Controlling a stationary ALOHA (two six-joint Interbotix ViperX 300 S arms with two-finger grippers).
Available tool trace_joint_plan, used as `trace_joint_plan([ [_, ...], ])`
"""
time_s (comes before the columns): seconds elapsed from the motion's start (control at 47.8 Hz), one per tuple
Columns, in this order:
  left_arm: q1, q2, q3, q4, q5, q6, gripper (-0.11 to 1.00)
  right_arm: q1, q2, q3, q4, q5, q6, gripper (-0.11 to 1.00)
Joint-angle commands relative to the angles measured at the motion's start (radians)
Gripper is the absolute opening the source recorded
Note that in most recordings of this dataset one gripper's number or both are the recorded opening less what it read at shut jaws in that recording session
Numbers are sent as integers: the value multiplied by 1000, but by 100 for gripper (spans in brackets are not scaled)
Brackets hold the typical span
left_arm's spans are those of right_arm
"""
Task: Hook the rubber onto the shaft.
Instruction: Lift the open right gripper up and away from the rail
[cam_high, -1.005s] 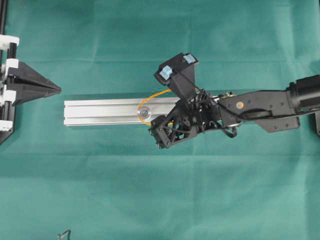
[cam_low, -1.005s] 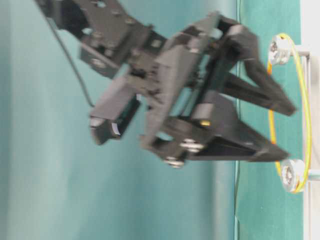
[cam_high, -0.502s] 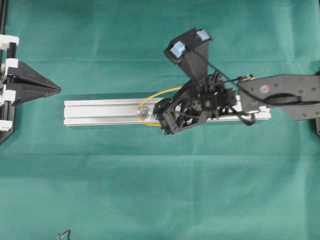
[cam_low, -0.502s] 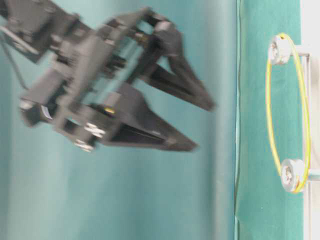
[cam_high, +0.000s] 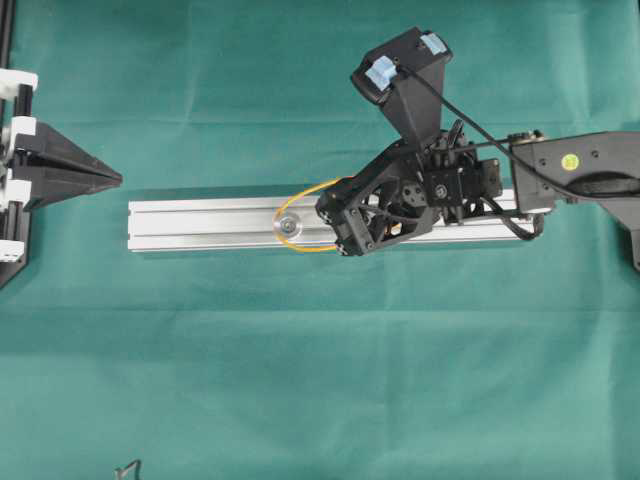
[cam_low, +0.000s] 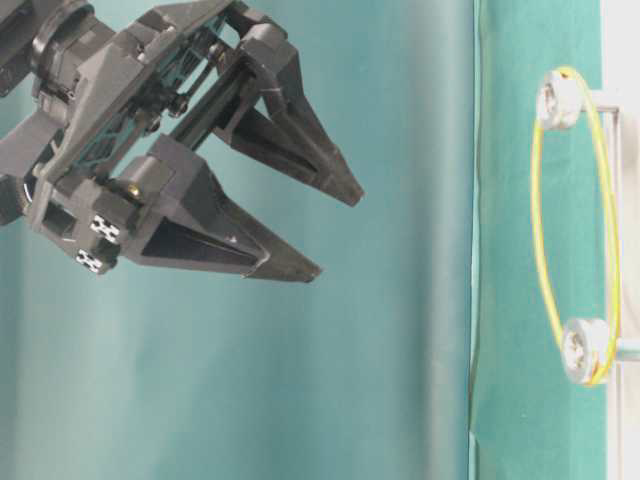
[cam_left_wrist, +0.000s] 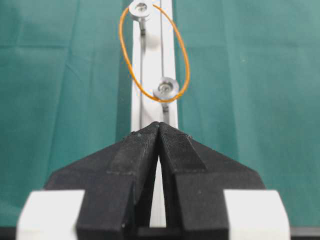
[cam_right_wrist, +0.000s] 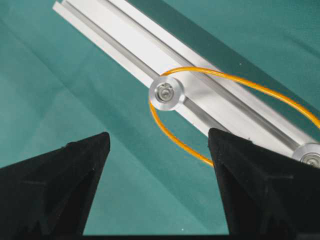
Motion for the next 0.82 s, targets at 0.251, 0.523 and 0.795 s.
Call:
trace_joint_plan([
  [0.251,2,6,-34,2,-9,0,0,2,-31,-20,-5,-2,-172,86],
  [0.523,2,6,-34,2,-9,0,0,-9,-31,-20,-5,75,-453,85],
  [0.795,2,6,-34,2,-9,0,0,-18,-29,-21,-5,140,-715,84],
])
